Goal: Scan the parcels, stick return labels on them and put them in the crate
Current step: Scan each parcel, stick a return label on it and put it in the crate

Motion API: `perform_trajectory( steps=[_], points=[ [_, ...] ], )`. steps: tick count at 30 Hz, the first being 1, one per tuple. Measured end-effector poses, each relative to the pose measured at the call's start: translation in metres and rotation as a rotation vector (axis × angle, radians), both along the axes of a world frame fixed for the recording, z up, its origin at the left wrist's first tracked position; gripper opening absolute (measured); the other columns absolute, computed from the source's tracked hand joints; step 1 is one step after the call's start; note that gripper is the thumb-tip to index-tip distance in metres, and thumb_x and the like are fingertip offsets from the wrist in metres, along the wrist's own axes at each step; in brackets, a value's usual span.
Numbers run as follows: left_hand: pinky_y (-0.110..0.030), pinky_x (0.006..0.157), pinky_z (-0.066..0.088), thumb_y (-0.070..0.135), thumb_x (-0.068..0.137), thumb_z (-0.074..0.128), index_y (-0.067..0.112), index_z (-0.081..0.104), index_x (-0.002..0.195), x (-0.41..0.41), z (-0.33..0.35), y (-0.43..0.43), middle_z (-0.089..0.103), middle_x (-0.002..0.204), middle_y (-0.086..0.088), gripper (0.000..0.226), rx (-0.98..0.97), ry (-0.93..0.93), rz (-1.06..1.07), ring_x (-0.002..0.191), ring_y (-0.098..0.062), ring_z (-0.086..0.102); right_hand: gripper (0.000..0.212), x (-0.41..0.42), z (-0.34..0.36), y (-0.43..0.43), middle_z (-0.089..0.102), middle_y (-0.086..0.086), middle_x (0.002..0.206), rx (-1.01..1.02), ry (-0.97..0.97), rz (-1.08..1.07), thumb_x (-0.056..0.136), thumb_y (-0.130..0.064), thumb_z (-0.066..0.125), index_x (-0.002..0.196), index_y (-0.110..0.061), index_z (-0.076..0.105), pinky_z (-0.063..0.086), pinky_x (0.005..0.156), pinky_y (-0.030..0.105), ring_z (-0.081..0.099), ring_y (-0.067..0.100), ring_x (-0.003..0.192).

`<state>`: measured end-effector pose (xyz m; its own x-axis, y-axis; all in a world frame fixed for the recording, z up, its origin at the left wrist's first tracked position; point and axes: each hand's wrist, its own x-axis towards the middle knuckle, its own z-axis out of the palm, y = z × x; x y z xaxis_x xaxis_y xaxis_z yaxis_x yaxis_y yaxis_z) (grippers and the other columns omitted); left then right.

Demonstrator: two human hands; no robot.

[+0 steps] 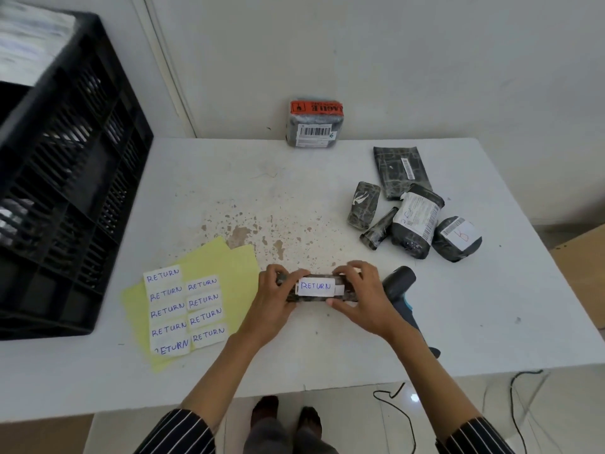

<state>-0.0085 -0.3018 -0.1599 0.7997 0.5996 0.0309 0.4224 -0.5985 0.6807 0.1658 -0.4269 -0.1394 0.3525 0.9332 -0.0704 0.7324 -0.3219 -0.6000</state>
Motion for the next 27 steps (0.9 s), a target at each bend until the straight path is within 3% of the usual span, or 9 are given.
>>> perform_trajectory(
  steps=[3, 5, 8, 10, 15, 19, 23, 25, 27],
  points=[
    [0.000, 0.089, 0.034, -0.002, 0.085, 0.062, 0.038, 0.043, 0.131, -0.005, 0.037, 0.005, 0.028, 0.111, 0.000, 0.064, -0.172, -0.108, 0.049, 0.098, -0.005, 0.043, 0.039, -0.016, 0.028, 0.009, 0.047, -0.003, 0.104, 0.090, 0.245, -0.241, 0.079, -0.047, 0.068, 0.107, -0.024, 0.052, 0.043, 0.077, 0.012, 0.051, 0.005, 0.089],
    [0.001, 0.081, 0.039, 0.006, 0.084, 0.065, 0.043, 0.044, 0.126, -0.008, 0.059, 0.003, 0.030, 0.110, 0.001, 0.060, -0.264, -0.131, 0.045, 0.097, 0.000, 0.048, 0.033, -0.027, 0.039, 0.016, 0.053, 0.000, 0.093, 0.190, 0.297, -0.382, 0.079, -0.047, 0.067, 0.094, -0.022, 0.052, 0.043, 0.069, 0.015, 0.054, 0.008, 0.081],
    [-0.010, 0.079, 0.049, 0.022, 0.088, 0.064, 0.044, 0.051, 0.121, -0.009, 0.084, 0.003, 0.034, 0.109, 0.003, 0.042, -0.324, -0.211, 0.121, 0.099, -0.002, 0.052, 0.029, -0.037, 0.053, 0.027, 0.059, 0.003, 0.089, 0.303, 0.382, -0.492, 0.082, -0.045, 0.065, 0.088, -0.019, 0.054, 0.049, 0.069, 0.027, 0.057, 0.011, 0.080],
    [-0.017, 0.076, 0.053, 0.024, 0.093, 0.056, 0.045, 0.052, 0.118, -0.012, 0.098, 0.008, 0.037, 0.109, 0.000, 0.033, -0.319, -0.252, 0.155, 0.099, -0.009, 0.053, 0.022, -0.040, 0.062, 0.033, 0.061, 0.005, 0.092, 0.327, 0.426, -0.467, 0.089, -0.039, 0.058, 0.090, -0.018, 0.056, 0.049, 0.069, 0.028, 0.057, 0.013, 0.080],
    [-0.012, 0.069, 0.049, 0.021, 0.093, 0.057, 0.036, 0.043, 0.126, -0.035, 0.135, 0.030, 0.052, 0.117, -0.003, 0.040, -0.352, -0.406, 0.257, 0.094, -0.016, 0.060, 0.019, -0.048, 0.103, 0.049, 0.066, 0.009, 0.093, 0.359, 0.662, -0.286, 0.099, -0.025, 0.043, 0.099, -0.012, 0.057, 0.047, 0.056, 0.021, 0.051, 0.012, 0.066],
    [-0.018, 0.077, 0.052, 0.016, 0.085, 0.067, 0.035, 0.036, 0.128, -0.054, 0.173, 0.055, 0.055, 0.112, 0.000, 0.056, -0.371, -0.628, 0.452, 0.094, -0.003, 0.062, 0.014, -0.063, 0.140, 0.073, 0.067, 0.011, 0.097, 0.371, 0.817, -0.171, 0.096, -0.021, 0.051, 0.100, -0.011, 0.060, 0.052, 0.060, 0.027, 0.061, 0.019, 0.073],
    [-0.017, 0.075, 0.051, 0.011, 0.081, 0.071, 0.022, 0.042, 0.119, -0.076, 0.213, 0.094, 0.057, 0.111, -0.006, 0.049, -0.327, -0.840, 0.617, 0.092, -0.009, 0.062, 0.007, -0.095, 0.174, 0.119, 0.067, 0.013, 0.098, 0.373, 0.953, -0.016, 0.093, -0.013, 0.055, 0.099, -0.010, 0.058, 0.054, 0.069, 0.039, 0.065, 0.023, 0.079],
    [-0.018, 0.077, 0.052, 0.012, 0.081, 0.071, 0.022, 0.046, 0.112, -0.089, 0.230, 0.117, 0.060, 0.109, -0.006, 0.041, -0.301, -0.883, 0.656, 0.091, -0.011, 0.064, 0.005, -0.116, 0.188, 0.148, 0.066, 0.009, 0.095, 0.374, 0.984, 0.040, 0.093, -0.010, 0.054, 0.098, -0.011, 0.056, 0.051, 0.068, 0.033, 0.063, 0.017, 0.077],
    [-0.019, 0.075, 0.053, 0.011, 0.083, 0.069, 0.021, 0.046, 0.117, -0.103, 0.243, 0.139, 0.061, 0.104, -0.004, 0.042, -0.296, -0.861, 0.669, 0.087, -0.009, 0.064, 0.005, -0.138, 0.197, 0.179, 0.066, 0.011, 0.098, 0.368, 1.001, 0.071, 0.093, -0.009, 0.053, 0.097, -0.012, 0.055, 0.048, 0.068, 0.032, 0.062, 0.017, 0.077]
  ],
)
